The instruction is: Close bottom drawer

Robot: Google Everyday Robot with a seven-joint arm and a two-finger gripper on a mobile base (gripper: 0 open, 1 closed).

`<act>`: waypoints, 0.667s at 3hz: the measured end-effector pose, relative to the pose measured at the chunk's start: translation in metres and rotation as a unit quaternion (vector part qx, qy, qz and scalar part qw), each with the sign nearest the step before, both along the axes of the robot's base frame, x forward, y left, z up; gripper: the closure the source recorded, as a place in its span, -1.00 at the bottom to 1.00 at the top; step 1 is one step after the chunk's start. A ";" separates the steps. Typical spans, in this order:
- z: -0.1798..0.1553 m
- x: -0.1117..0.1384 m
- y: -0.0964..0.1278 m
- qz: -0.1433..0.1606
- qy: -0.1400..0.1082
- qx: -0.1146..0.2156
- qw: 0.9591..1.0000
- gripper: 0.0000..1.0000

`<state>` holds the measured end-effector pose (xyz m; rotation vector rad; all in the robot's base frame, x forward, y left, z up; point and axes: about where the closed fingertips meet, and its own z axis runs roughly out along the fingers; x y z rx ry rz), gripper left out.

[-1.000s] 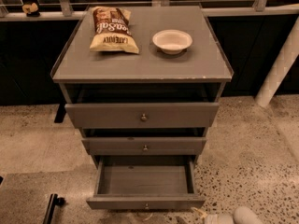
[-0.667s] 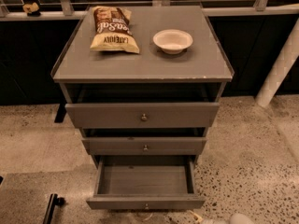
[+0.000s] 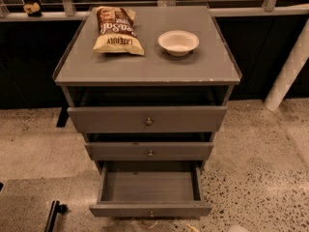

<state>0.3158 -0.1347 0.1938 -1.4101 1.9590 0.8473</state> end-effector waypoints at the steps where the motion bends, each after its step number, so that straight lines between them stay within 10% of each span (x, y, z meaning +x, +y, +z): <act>1: -0.003 0.002 0.015 -0.008 -0.001 0.000 1.000 -1.00; 2: -0.003 0.019 0.031 -0.020 -0.013 -0.004 1.000 -1.00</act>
Offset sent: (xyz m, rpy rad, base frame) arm 0.0447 0.0462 -0.0021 -0.0233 -0.0629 -0.0725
